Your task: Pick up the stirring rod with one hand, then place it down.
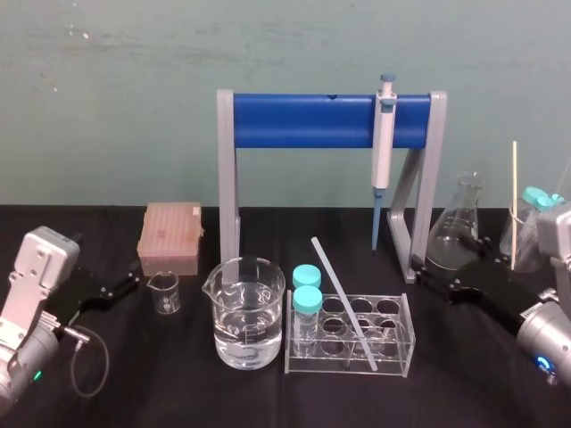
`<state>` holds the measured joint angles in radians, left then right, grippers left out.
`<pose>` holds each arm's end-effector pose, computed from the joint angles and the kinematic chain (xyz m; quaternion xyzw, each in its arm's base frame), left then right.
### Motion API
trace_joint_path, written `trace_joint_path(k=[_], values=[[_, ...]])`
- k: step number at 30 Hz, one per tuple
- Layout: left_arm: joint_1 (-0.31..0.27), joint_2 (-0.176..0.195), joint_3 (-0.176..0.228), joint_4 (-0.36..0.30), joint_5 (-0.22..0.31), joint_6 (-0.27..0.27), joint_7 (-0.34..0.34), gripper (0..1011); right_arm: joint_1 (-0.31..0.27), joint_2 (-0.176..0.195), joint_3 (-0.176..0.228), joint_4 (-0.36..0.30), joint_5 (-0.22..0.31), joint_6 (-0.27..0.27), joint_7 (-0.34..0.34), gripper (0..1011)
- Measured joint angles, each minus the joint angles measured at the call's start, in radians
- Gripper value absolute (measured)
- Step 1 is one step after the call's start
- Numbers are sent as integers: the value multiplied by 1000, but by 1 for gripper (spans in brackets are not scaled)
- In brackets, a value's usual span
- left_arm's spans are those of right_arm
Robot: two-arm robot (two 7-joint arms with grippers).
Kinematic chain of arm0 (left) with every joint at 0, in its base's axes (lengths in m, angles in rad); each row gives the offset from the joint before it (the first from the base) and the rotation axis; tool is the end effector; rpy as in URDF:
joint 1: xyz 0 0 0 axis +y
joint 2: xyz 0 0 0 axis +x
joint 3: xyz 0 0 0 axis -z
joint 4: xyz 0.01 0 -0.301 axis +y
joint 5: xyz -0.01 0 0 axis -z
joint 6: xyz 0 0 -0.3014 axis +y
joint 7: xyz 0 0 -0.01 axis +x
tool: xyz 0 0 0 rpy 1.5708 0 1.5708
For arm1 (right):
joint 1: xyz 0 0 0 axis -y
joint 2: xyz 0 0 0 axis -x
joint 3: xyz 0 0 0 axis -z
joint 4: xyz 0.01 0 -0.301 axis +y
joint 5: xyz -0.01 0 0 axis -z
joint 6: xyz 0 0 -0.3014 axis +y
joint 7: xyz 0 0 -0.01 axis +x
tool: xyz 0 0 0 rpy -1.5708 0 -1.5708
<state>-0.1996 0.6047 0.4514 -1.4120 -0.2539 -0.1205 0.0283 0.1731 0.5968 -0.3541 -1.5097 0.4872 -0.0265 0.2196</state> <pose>0.3529 0.0909 -0.3097 0.1415 -0.1325 0.5799 0.7913 0.3536 -0.0936 -0.2783 -0.0652 -0.0290 -0.5165 0.8533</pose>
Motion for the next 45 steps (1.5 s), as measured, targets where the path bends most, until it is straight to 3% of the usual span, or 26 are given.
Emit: trace_joint_path(k=[8, 16, 22, 28, 37, 45], values=[[0, 0, 0, 0, 0, 0, 0, 1000, 15, 20, -10, -82, 81, 89, 182, 1003], [0, 0, 0, 0, 0, 0, 0, 1000, 56, 9, -50, -88, 81, 129, 276, 1003], [0, 0, 0, 0, 0, 0, 0, 1000, 125, -25, -102, -30, 61, 166, 313, 1003], [0, 0, 0, 0, 0, 0, 0, 1000, 193, -73, -143, 46, 38, 169, 334, 1003], [0, 0, 0, 0, 0, 0, 0, 1000, 258, -124, -175, 134, 12, 161, 345, 1003], [0, 0, 0, 0, 0, 0, 0, 1000, 270, -134, -184, 153, -1, 167, 345, 1003]])
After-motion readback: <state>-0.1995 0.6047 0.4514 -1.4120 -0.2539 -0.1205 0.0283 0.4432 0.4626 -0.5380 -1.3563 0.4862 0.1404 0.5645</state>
